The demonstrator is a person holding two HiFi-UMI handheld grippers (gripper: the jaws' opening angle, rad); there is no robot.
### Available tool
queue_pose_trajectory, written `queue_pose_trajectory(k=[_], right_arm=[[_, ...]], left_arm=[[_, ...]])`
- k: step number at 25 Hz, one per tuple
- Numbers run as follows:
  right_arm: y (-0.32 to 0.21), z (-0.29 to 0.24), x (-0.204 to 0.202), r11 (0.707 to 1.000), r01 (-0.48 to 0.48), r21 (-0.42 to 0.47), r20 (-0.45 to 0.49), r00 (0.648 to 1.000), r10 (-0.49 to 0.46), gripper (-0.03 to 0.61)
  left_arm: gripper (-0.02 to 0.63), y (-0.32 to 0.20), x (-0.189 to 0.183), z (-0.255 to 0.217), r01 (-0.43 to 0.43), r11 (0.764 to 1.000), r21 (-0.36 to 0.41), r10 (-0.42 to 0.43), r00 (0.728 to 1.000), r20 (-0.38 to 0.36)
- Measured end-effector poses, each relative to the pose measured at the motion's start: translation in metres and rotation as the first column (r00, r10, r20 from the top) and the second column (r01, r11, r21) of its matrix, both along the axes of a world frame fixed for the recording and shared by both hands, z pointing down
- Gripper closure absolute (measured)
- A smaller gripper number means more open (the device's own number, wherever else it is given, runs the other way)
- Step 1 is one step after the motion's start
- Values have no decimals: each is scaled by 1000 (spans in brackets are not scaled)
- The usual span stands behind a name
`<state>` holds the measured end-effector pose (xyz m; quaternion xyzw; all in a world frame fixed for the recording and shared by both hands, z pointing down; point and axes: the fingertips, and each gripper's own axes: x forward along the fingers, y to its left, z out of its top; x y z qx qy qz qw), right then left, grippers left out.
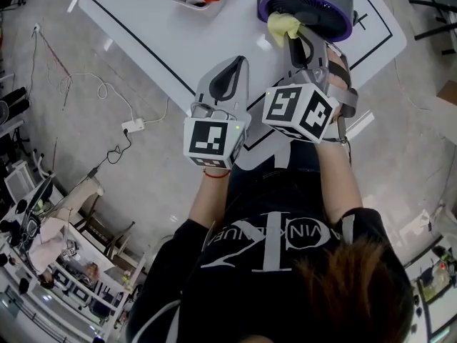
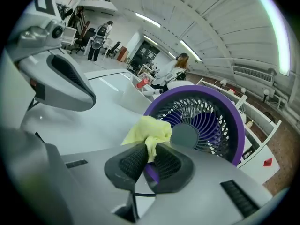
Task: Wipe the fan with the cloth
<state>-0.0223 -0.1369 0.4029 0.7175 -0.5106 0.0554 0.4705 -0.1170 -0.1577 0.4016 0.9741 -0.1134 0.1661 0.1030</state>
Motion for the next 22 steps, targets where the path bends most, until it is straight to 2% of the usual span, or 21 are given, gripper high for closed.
queue_pose_trajectory(k=[2, 8, 22], right_arm=[[-3, -3, -1, 1000, 10, 7, -16, 1000, -10, 543], [-10, -7, -3, 997, 68, -31, -141, 987, -72, 542], [-22, -39, -9, 993, 111, -30, -200, 973, -114, 542]], left_arm=[[609, 0, 0, 1, -4, 1000, 5, 4, 1000, 5], [607, 0, 0, 2, -8, 1000, 12, 8, 1000, 9], [607, -3, 1, -15, 3, 1000, 28, -2, 1000, -23]])
